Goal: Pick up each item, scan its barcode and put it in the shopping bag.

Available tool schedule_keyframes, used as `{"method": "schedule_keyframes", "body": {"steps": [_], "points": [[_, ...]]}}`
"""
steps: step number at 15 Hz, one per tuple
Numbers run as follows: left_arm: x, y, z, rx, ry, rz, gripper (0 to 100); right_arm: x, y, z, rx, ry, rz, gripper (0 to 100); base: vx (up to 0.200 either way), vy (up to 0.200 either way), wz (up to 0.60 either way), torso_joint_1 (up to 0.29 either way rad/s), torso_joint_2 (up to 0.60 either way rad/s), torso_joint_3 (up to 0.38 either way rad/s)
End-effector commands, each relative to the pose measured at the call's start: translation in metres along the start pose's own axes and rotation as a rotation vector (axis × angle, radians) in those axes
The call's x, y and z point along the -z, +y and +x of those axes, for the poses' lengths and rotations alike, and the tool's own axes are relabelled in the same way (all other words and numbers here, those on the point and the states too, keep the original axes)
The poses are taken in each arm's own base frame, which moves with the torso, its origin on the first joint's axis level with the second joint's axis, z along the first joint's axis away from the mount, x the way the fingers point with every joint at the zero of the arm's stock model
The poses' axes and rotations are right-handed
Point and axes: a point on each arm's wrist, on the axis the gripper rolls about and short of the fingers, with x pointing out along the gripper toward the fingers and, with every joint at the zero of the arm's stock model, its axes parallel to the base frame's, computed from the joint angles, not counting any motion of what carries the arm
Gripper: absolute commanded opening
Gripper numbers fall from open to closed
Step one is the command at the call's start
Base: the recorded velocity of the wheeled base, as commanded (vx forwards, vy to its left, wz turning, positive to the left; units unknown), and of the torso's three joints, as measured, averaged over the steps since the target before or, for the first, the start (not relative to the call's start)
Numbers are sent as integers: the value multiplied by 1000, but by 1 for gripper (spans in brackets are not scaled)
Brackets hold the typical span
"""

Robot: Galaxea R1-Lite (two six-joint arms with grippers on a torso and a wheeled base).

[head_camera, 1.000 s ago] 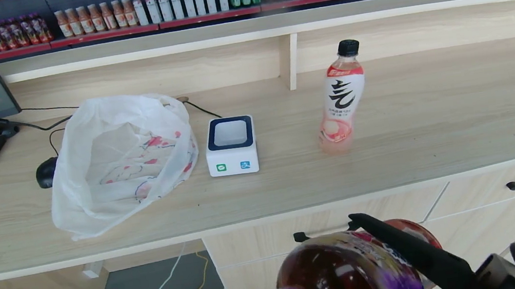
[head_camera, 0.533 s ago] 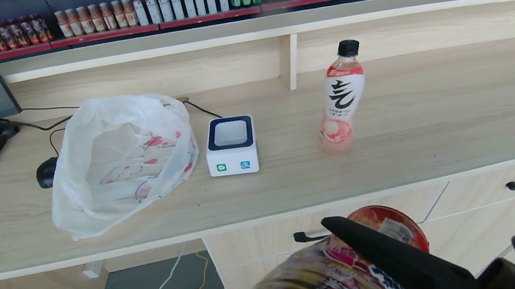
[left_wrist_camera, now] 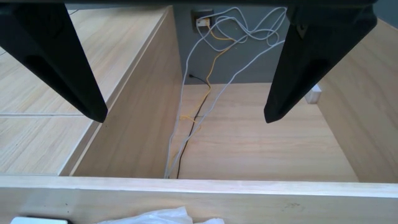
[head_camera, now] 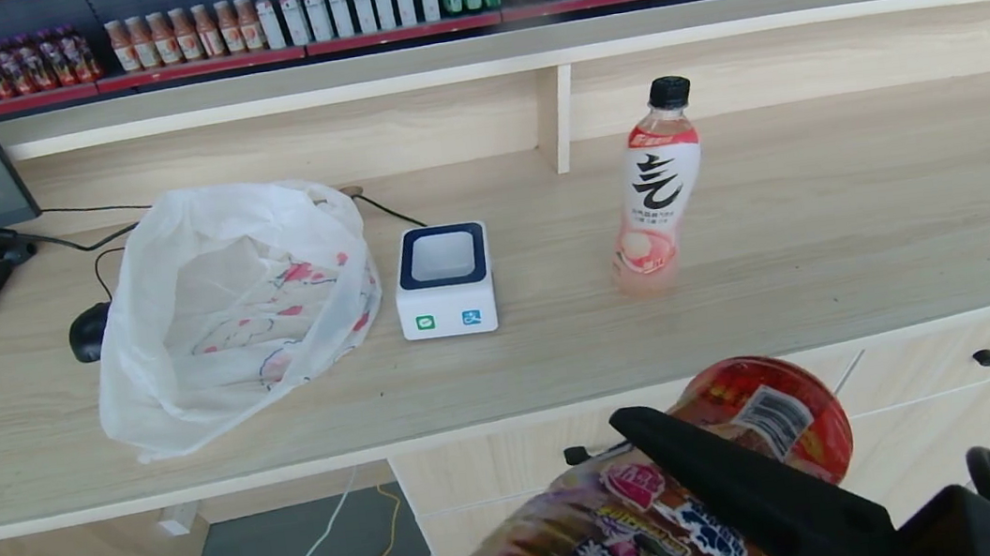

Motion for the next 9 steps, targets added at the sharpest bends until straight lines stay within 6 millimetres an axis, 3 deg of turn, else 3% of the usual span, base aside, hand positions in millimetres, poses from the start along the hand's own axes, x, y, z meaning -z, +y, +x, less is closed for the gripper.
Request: {"method": "schedule_keyframes", "body": {"steps": [1, 9], "points": [[0, 0, 0, -1, 1, 0, 100, -3, 1, 3, 4, -7, -33, 0, 0, 0, 0, 0, 0, 0], [0, 0, 0, 0, 0, 0, 100, -16, 1, 3, 9, -158, -70, 0, 0, 0, 0, 0, 0, 0]]}}
